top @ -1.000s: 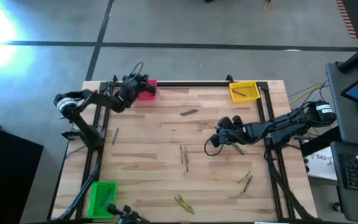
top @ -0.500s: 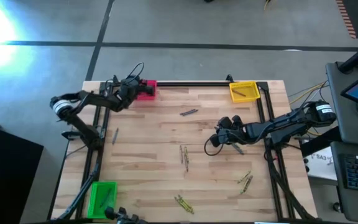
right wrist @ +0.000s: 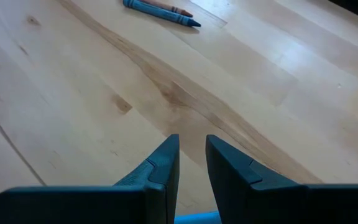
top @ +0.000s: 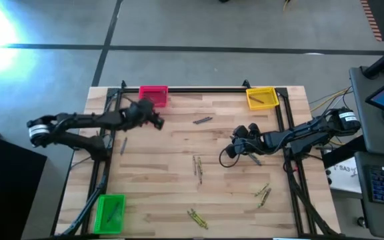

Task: Sort crayons
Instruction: Put the blue crayon into the red bin

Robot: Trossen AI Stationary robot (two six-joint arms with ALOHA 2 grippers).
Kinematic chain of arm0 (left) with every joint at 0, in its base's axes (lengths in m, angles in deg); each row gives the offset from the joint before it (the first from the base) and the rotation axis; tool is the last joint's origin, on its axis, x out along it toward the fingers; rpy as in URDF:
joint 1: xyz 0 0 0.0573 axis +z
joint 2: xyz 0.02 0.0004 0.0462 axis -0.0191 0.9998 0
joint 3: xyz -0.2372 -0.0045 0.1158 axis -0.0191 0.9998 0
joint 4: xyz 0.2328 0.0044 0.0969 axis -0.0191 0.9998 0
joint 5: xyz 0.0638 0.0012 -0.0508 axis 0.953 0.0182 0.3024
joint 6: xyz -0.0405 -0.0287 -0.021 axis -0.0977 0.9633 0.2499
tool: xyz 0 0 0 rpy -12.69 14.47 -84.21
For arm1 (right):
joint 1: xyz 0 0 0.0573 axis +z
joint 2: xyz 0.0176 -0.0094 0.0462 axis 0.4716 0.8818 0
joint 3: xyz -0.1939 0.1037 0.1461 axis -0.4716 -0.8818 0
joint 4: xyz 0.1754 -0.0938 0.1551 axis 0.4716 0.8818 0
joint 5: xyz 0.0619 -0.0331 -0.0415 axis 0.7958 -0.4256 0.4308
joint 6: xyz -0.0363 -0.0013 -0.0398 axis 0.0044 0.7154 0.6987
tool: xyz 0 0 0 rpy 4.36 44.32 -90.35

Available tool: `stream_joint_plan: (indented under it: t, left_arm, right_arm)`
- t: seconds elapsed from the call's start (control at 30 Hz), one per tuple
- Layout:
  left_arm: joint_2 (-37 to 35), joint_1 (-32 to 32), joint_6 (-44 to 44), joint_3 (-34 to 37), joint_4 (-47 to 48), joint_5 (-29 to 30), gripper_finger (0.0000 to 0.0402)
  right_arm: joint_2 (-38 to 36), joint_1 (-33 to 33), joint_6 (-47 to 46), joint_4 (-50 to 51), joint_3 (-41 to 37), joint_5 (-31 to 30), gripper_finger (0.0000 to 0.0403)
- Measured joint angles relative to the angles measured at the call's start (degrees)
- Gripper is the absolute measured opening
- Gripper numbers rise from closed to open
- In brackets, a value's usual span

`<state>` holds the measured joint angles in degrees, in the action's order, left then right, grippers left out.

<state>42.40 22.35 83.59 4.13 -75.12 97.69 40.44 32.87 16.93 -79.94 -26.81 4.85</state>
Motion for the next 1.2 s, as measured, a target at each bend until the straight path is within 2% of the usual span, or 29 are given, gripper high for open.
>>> stream_joint_plan:
  t: [0.17, 0.27, 0.5, 0.73, 1.07, 1.2]
  left_arm:
    - [-2.05, -10.60, 8.89, -0.68, 12.95, 9.14, 0.0126]
    - [-2.93, -13.07, 15.71, -1.27, 21.38, 10.69, 0.0125]
    - [-1.42, -13.31, 23.07, -0.05, 30.59, 2.46, 0.0117]
    - [-0.62, -13.31, 25.00, 0.10, 36.79, -1.44, 0.0115]
    - [-0.47, -13.31, 29.28, 4.24, 37.63, -5.55, 0.0116]
    - [-0.51, -13.31, 30.64, 4.93, 38.77, -5.94, 0.0133]
  right_arm:
    - [0.00, 0.00, 0.00, -0.09, 0.00, 0.36, 0.0073]
    - [0.00, 0.00, 0.05, -0.07, 0.05, 0.37, 0.0073]
    - [0.00, 0.00, 0.82, -0.44, 0.73, 0.39, 0.0073]
    - [0.00, 0.00, 1.40, -0.45, 0.83, 0.37, 0.0073]
    - [0.00, 0.00, 1.48, -0.07, 0.83, 0.58, 0.0073]
    - [0.00, 0.00, 1.46, -0.15, 0.83, 1.40, 0.0073]
